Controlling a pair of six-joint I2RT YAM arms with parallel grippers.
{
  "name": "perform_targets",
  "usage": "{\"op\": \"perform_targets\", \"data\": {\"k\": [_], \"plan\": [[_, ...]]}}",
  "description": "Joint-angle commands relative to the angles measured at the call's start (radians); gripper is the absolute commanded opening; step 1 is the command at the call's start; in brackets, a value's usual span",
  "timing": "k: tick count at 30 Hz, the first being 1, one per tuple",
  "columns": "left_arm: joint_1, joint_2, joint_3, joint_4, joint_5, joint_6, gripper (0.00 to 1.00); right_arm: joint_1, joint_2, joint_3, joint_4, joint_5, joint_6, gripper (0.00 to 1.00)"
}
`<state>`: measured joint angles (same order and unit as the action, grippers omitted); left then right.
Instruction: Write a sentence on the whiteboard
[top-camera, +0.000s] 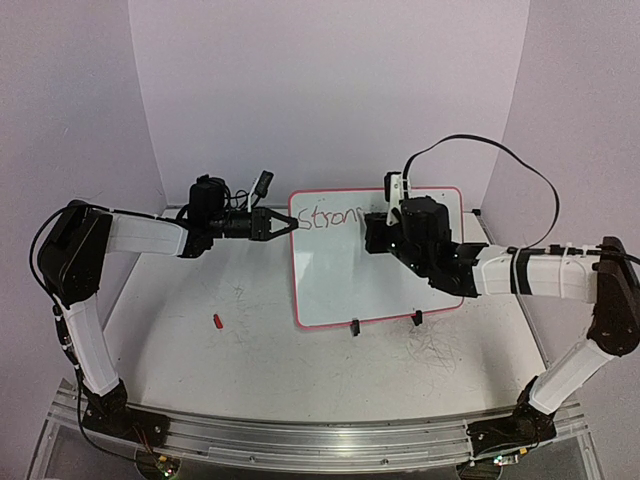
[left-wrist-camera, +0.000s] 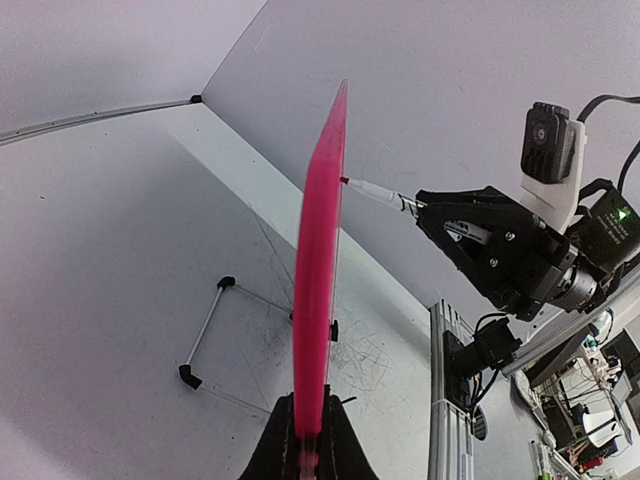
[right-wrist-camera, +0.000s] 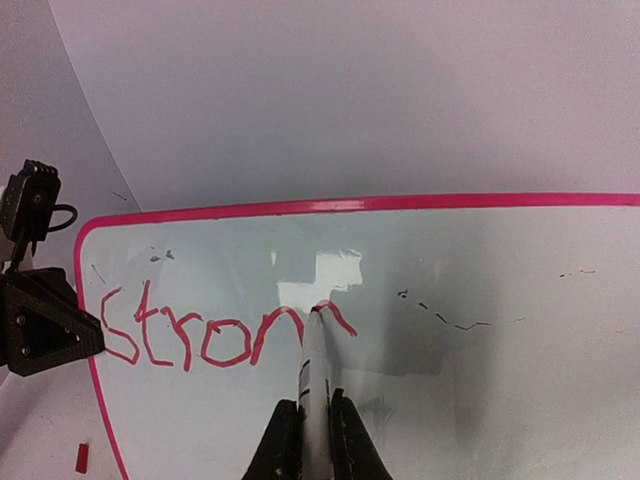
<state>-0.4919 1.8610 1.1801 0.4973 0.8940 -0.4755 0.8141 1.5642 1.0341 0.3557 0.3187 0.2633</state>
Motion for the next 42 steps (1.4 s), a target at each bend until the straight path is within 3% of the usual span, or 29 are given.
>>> {"op": "perform_targets", "data": {"k": [1,11,26,42], "plan": [[-0.03,-0.034,0.003,0.01,0.019,0.009,0.0,0.008,-0.018,-0.03,-0.003,-0.001,0.017,0.0],[-0.036,-0.036,0.001,0.01,0.019,0.009,0.0,0.01,-0.052,-0.066,-0.018,0.039,0.038,0.0],[-0.038,-0.037,0.001,0.01,0.019,0.011,0.0,0.011,0.004,0.026,-0.021,0.119,0.015,0.0],[-0.038,-0.038,0.001,0.01,0.019,0.011,0.0,0.013,-0.015,-0.006,-0.031,0.095,0.026,0.0]]}}
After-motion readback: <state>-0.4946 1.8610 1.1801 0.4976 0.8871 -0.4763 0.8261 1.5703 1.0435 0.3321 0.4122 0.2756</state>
